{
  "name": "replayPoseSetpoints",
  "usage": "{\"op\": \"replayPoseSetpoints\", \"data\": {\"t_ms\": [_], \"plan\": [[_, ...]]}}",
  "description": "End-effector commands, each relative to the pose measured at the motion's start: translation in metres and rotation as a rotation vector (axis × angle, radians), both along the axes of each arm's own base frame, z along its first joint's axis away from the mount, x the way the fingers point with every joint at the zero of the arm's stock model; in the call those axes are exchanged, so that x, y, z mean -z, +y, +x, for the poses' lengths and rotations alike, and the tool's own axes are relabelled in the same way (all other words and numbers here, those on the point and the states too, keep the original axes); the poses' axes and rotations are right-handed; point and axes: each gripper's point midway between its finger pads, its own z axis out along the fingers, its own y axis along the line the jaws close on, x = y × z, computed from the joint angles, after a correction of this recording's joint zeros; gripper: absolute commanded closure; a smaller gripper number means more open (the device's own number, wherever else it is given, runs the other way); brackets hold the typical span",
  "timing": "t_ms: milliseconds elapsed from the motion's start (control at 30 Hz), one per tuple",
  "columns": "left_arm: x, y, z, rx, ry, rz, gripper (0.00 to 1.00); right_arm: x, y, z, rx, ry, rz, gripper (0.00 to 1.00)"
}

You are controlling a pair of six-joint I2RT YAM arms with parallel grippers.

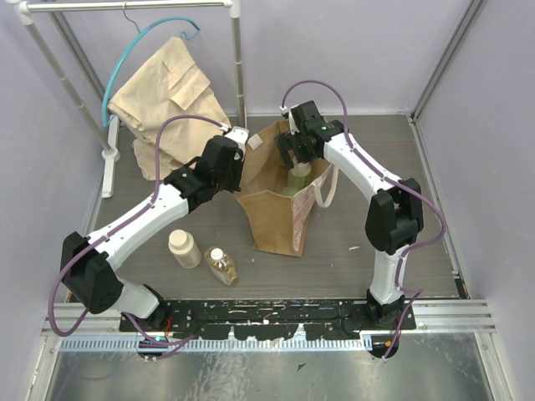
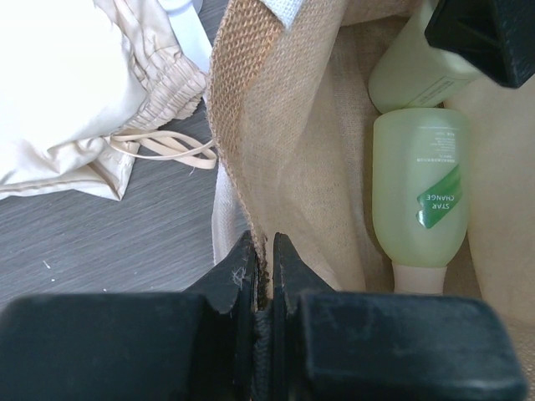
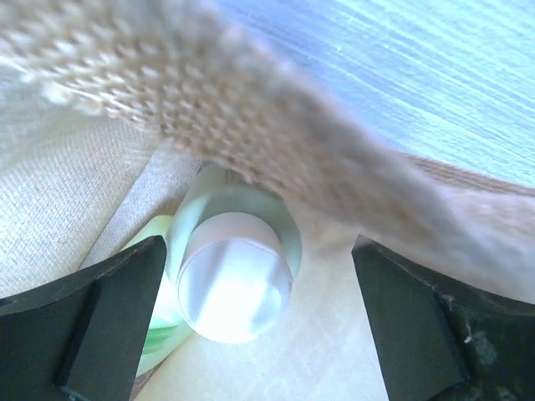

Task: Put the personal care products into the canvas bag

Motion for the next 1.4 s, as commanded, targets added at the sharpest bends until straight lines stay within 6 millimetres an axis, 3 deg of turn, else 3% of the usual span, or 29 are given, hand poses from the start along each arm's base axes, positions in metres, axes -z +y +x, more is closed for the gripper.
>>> {"op": "replayPoseSetpoints", "data": {"t_ms": [0, 133, 200, 267, 433, 600, 733, 900, 1167, 1367], "plan": [[-0.012, 0.0, -0.001, 0.009, -0.022, 0.004, 1.0, -0.096, -0.012, 0.009, 0.087, -0.223, 0.061, 0.0], [-0.012, 0.004, -0.001, 0.007, -0.032, 0.015, 1.0, -0.142, -0.018, -0.017, 0.099, -0.323, 0.139, 0.0], [-0.013, 0.004, -0.002, 0.013, -0.036, 0.018, 1.0, -0.157, -0.015, -0.043, 0.077, -0.357, 0.175, 0.0], [-0.011, 0.006, -0.002, 0.018, -0.035, 0.03, 1.0, -0.167, -0.016, -0.075, 0.07, -0.39, 0.176, 0.0], [-0.011, 0.007, -0.002, 0.019, -0.031, 0.045, 1.0, -0.169, -0.018, -0.152, 0.043, -0.397, 0.176, 0.0], [-0.013, 0.007, 0.0, 0.012, -0.04, 0.041, 1.0, -0.144, -0.011, -0.216, -0.073, -0.296, 0.27, 0.0], [-0.009, 0.005, 0.003, 0.01, -0.037, 0.045, 1.0, -0.118, 0.016, -0.256, -0.222, -0.2, 0.365, 0.0], [-0.009, 0.002, 0.006, 0.017, -0.03, 0.047, 1.0, -0.083, 0.053, -0.285, -0.335, -0.121, 0.35, 0.0], [-0.014, 0.006, 0.006, 0.008, -0.034, 0.064, 1.0, -0.064, 0.125, -0.332, -0.504, -0.125, 0.328, 0.0], [-0.016, 0.008, 0.005, 0.011, -0.033, 0.063, 1.0, -0.029, 0.166, -0.346, -0.58, -0.106, 0.309, 0.0]]}}
